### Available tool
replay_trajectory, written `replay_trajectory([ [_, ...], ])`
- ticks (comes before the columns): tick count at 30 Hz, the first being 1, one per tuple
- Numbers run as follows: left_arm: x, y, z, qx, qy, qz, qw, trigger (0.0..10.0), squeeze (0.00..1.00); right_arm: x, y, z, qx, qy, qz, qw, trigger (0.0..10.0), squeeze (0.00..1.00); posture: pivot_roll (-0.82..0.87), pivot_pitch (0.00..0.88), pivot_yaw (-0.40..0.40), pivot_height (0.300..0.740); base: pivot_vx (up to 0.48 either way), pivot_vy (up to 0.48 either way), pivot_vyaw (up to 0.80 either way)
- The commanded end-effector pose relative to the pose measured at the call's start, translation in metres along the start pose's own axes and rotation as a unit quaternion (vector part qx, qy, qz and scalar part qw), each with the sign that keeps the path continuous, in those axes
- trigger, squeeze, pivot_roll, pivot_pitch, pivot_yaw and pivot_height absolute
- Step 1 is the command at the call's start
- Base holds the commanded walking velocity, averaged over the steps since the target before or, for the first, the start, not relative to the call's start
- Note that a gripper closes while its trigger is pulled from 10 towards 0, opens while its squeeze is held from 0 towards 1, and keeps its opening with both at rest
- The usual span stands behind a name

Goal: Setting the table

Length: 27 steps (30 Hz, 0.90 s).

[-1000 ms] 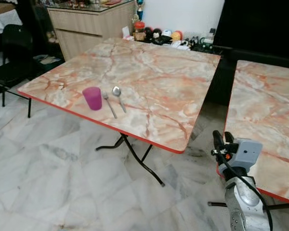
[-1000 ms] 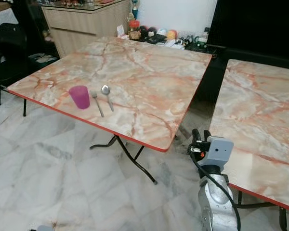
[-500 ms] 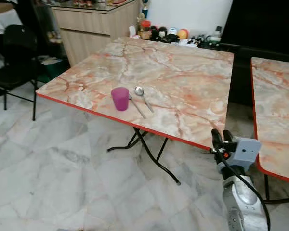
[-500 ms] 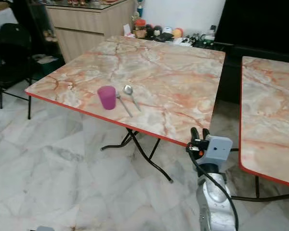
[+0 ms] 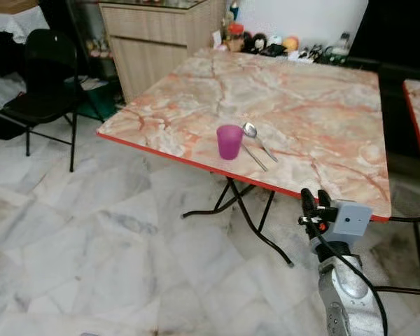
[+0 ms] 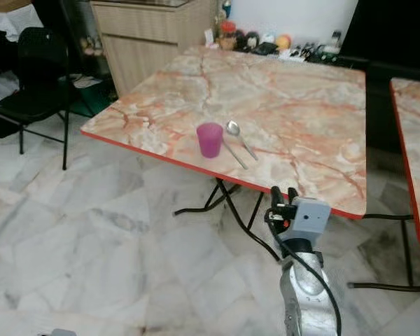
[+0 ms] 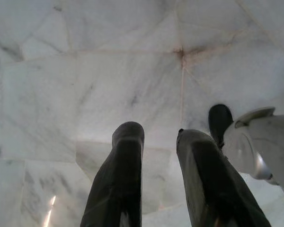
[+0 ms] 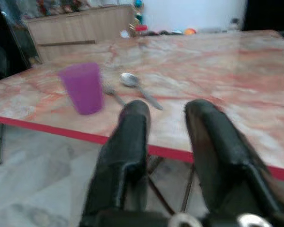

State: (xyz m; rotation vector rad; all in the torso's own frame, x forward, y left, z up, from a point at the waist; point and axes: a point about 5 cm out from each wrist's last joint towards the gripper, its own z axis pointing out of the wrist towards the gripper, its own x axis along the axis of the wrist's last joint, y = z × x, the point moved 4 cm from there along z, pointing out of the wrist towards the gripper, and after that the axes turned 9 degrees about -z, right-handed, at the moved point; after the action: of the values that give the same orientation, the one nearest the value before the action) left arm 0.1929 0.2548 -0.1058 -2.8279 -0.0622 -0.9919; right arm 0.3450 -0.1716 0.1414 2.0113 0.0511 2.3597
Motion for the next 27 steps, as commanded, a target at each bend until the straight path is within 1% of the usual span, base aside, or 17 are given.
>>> replay_trajectory([
  [1, -0.008, 0.000, -0.002, -0.001, -0.010, -0.001, 1.000, 10.0, 0.00, 0.001, 0.003, -0.001, -0.004, 0.002, -0.001, 1.000, 10.0, 0.00, 0.01, 0.124, 0.003, 0.740, 0.000, 0.000, 0.00],
  [8, -0.006, 0.000, -0.002, -0.005, -0.007, -0.006, 1.000, 10.0, 0.00, 0.002, 0.002, -0.001, -0.003, 0.005, 0.001, 1.000, 10.0, 0.00, 0.02, 0.128, 0.005, 0.740, 0.000, 0.000, 0.00],
  [19, -0.005, 0.004, -0.001, -0.011, -0.005, -0.002, 1.000, 10.0, 0.00, 0.002, 0.001, -0.001, -0.001, 0.005, 0.001, 1.000, 10.0, 0.00, 0.02, 0.129, 0.006, 0.740, 0.279, 0.000, 0.00],
  [25, -0.003, 0.005, -0.001, -0.011, -0.002, -0.002, 1.000, 10.0, 0.00, 0.002, -0.006, -0.001, 0.018, 0.006, -0.005, 1.000, 10.0, 0.00, 0.02, 0.129, 0.006, 0.740, 0.340, 0.000, 0.00],
  [27, -0.003, 0.006, 0.000, -0.012, -0.001, -0.002, 1.000, 10.0, 0.00, 0.003, -0.008, -0.001, 0.024, 0.008, -0.014, 1.000, 10.0, 0.00, 0.02, 0.128, 0.005, 0.740, 0.343, 0.000, 0.00],
])
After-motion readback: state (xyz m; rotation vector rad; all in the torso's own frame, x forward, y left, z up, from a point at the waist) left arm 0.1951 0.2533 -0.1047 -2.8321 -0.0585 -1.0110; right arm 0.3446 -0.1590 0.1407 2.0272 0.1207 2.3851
